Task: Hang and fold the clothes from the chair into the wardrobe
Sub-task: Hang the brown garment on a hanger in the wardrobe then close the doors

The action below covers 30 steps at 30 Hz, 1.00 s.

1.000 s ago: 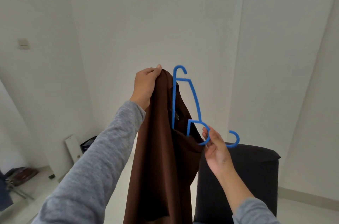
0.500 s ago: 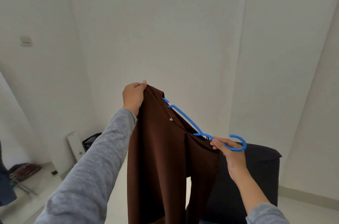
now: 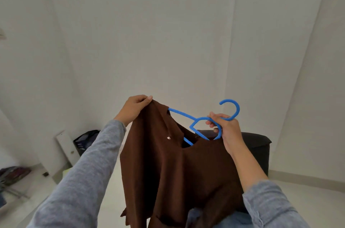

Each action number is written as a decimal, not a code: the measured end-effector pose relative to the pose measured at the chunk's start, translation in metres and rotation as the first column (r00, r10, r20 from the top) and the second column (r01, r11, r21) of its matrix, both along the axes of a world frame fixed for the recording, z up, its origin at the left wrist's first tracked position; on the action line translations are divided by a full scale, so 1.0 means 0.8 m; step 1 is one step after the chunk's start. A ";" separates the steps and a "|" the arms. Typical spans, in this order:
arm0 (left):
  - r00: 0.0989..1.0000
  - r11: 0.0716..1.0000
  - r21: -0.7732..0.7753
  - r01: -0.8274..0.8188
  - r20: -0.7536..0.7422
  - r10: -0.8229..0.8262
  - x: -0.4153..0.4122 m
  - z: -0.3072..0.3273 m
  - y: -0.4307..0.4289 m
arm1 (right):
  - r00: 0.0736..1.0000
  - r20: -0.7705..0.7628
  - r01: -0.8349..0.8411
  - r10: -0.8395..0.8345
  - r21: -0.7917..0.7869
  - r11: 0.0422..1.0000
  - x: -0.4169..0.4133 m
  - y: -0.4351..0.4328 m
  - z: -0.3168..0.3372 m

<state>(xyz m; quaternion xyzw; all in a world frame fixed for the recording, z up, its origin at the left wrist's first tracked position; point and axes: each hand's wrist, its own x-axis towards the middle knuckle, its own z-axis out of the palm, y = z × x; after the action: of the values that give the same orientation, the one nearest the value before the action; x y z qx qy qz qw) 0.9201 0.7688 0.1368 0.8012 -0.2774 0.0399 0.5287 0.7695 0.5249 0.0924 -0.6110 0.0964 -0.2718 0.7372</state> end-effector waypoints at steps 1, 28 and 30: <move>1.000 1.000 0.017 0.025 -0.013 -0.024 0.000 -0.005 0.001 | 1.000 -0.020 0.000 0.000 -0.003 1.000 -0.002 -0.001 0.001; 0.735 0.858 0.514 0.005 0.580 -0.352 -0.119 -0.010 -0.175 | 0.937 -0.035 0.310 -0.348 -0.376 0.873 -0.109 -0.047 0.080; 0.666 0.935 0.351 -0.060 0.711 -0.224 -0.151 0.006 -0.188 | 0.930 0.044 0.354 -0.365 -0.378 0.856 -0.141 -0.051 0.103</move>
<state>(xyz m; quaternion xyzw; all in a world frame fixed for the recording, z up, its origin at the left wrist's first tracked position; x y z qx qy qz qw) 0.7993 0.6181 0.1413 0.7813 -0.5069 0.2881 0.2226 0.6569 0.4839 0.1744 -0.7171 0.1651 -0.4091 0.5397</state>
